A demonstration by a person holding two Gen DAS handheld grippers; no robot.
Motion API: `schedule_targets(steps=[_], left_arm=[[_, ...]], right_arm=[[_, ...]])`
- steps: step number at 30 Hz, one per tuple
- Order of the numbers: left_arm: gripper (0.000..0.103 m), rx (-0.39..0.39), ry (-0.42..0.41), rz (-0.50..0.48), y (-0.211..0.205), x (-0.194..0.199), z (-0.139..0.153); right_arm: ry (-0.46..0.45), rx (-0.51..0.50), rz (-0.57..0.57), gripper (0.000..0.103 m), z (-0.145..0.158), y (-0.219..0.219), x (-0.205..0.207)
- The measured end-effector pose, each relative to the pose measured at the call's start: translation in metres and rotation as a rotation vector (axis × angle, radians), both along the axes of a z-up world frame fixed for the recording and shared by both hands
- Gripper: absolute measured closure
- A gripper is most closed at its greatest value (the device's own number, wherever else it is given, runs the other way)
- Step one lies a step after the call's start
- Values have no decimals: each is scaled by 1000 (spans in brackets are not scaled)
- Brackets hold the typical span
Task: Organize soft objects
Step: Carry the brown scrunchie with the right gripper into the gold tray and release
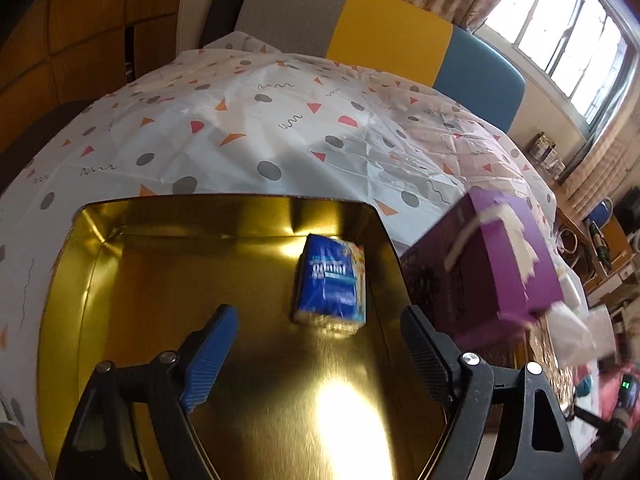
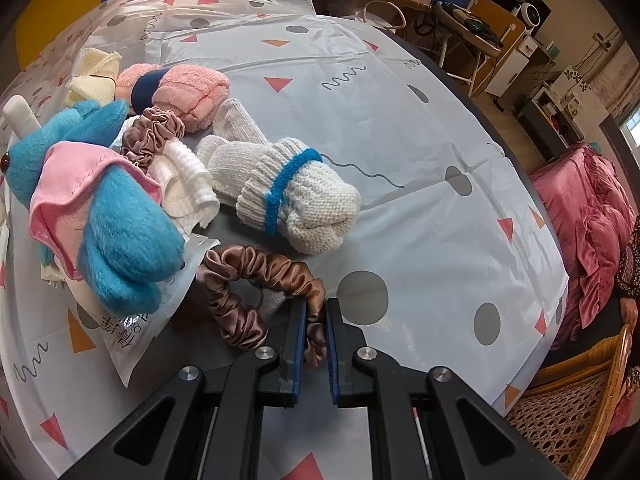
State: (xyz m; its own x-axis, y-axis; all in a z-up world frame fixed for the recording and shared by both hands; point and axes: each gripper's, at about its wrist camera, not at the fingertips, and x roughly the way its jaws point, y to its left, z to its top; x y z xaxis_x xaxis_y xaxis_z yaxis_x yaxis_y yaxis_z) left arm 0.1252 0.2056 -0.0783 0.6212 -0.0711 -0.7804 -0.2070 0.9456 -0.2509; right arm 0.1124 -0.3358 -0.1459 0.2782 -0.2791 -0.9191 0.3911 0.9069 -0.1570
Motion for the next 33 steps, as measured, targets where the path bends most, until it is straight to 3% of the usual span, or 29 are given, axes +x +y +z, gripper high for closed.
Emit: schedule_targets(steps=[8, 15, 19, 33], left_arm=[[19, -15, -4, -41, -15, -44, -2], [19, 3, -15, -78, -25, -63, 1], [18, 23, -24, -90, -28, -71, 3], [18, 46, -55, -84, -27, -90, 11]], right_arm=[[-83, 176, -68, 95, 12, -18, -16], [-277, 338, -113, 96, 37, -30, -41], [-342, 355, -112, 96, 56, -28, -48], [-480, 300, 67, 96, 152, 21, 3]])
